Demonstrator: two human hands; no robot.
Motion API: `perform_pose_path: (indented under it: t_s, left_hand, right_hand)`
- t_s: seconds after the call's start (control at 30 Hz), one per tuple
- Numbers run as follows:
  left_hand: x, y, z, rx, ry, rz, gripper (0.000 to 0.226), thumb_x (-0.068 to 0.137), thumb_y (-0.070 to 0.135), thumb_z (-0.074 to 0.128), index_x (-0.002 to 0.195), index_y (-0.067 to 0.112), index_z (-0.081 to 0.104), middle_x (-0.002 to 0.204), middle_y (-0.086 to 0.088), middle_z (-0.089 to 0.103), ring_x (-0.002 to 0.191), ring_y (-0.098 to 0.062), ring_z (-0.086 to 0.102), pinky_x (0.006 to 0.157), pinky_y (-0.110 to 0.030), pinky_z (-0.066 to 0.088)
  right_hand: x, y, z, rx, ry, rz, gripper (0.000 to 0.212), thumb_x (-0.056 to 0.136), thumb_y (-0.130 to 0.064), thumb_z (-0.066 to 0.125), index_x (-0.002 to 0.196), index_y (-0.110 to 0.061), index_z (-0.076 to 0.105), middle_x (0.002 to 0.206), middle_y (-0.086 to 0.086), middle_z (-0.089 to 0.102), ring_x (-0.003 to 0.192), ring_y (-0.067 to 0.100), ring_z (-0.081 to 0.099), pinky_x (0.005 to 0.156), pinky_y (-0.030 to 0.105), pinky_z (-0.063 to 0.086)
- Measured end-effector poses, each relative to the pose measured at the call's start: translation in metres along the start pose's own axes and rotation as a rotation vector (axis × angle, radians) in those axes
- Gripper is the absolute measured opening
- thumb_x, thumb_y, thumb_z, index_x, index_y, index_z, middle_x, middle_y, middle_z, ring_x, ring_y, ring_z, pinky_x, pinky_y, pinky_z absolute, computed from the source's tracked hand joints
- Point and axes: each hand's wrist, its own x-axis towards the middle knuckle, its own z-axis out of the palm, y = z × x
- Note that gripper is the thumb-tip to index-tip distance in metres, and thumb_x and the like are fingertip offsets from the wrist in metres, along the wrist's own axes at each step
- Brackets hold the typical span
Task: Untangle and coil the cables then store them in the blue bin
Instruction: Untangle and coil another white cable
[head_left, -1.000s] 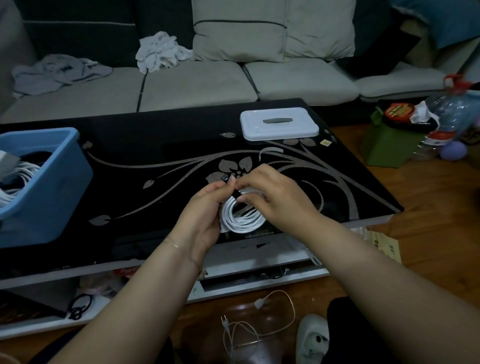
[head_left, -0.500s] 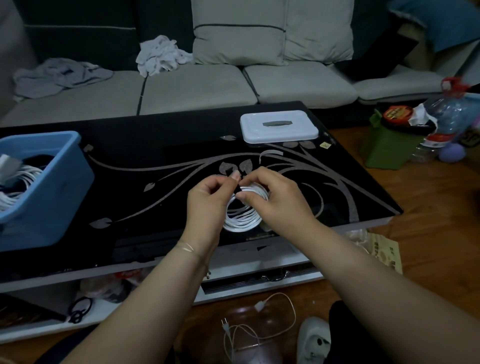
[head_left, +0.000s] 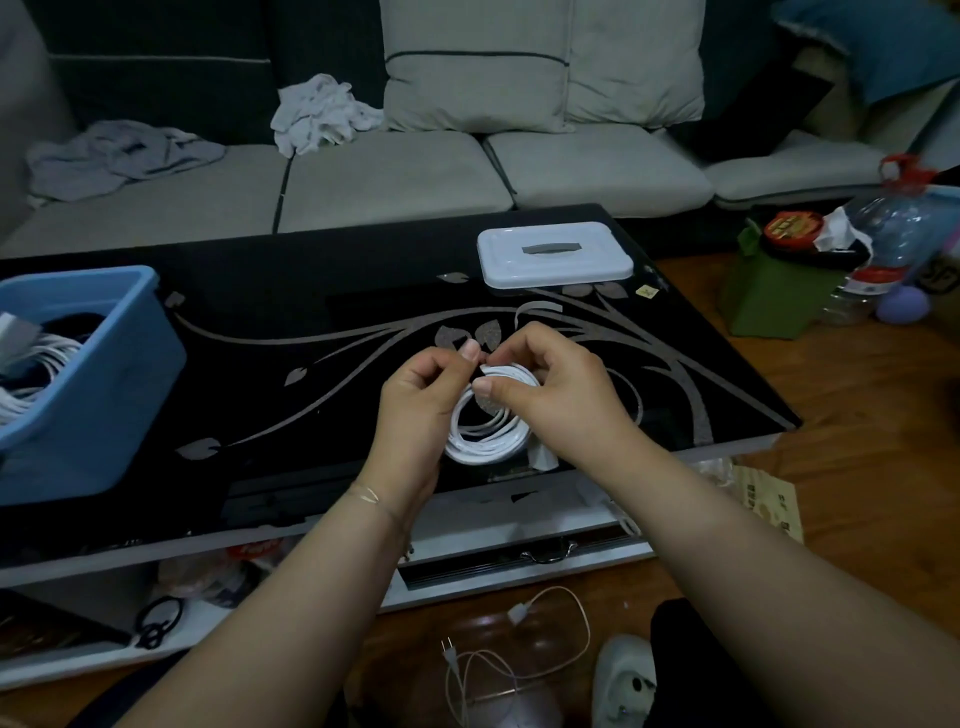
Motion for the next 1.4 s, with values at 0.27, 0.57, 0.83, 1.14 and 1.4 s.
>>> perform_pose_path:
  t_s: [0.27,0.57,0.83,1.14,1.4]
  left_hand:
    - [0.000,0.001,0.004,-0.135,-0.109,-0.093,0.022,0.079,0.030,0.064,0.059,0.021,0.061,0.068,-0.004,0.064,0.063,-0.015,0.059,0.063,-0.025,0.051]
    - [0.003,0.003,0.007,0.016,-0.041,-0.052,0.045,0.085,0.054,0.047,0.083,0.015,0.069,0.084,-0.006,0.074,0.080,-0.018,0.069,0.076,-0.026,0.055]
    - [0.007,0.009,0.004,0.024,-0.059,-0.250,0.020,0.085,0.028,0.069,0.070,0.016,0.068,0.070,-0.010,0.062,0.062,-0.022,0.055,0.060,-0.029,0.042]
    - [0.008,0.008,-0.004,-0.087,0.023,-0.307,0.039,0.084,0.021,0.070,0.109,-0.008,0.065,0.102,-0.028,0.067,0.082,-0.028,0.065,0.078,-0.034,0.054]
    - [0.002,0.004,-0.003,0.618,0.062,0.212,0.016,0.091,0.034,0.063,0.092,0.026,0.077,0.079,0.010,0.073,0.077,-0.004,0.067,0.066,-0.023,0.052]
  right_hand:
    - [0.001,-0.005,-0.006,0.017,0.025,0.034,0.016,0.075,-0.028,0.079,0.080,-0.024,0.065,0.080,-0.005,0.068,0.076,0.009,0.065,0.076,0.037,0.056]
    - [0.008,0.002,-0.008,0.123,0.065,0.091,0.016,0.074,-0.023,0.080,0.073,-0.022,0.064,0.077,0.004,0.069,0.071,0.015,0.063,0.076,0.043,0.053]
    - [0.004,0.003,-0.008,-0.031,0.056,0.036,0.007,0.082,-0.022,0.071,0.081,-0.022,0.064,0.079,-0.007,0.069,0.075,0.009,0.064,0.075,0.037,0.055]
    - [0.006,0.002,0.000,-0.001,-0.069,0.011,0.006,0.089,-0.016,0.064,0.095,-0.017,0.067,0.086,-0.005,0.068,0.075,0.008,0.063,0.075,0.028,0.053]
    - [0.013,0.000,0.004,0.130,0.002,0.130,0.006,0.091,-0.008,0.059,0.093,-0.007,0.065,0.077,0.012,0.067,0.056,0.009,0.060,0.065,0.024,0.050]
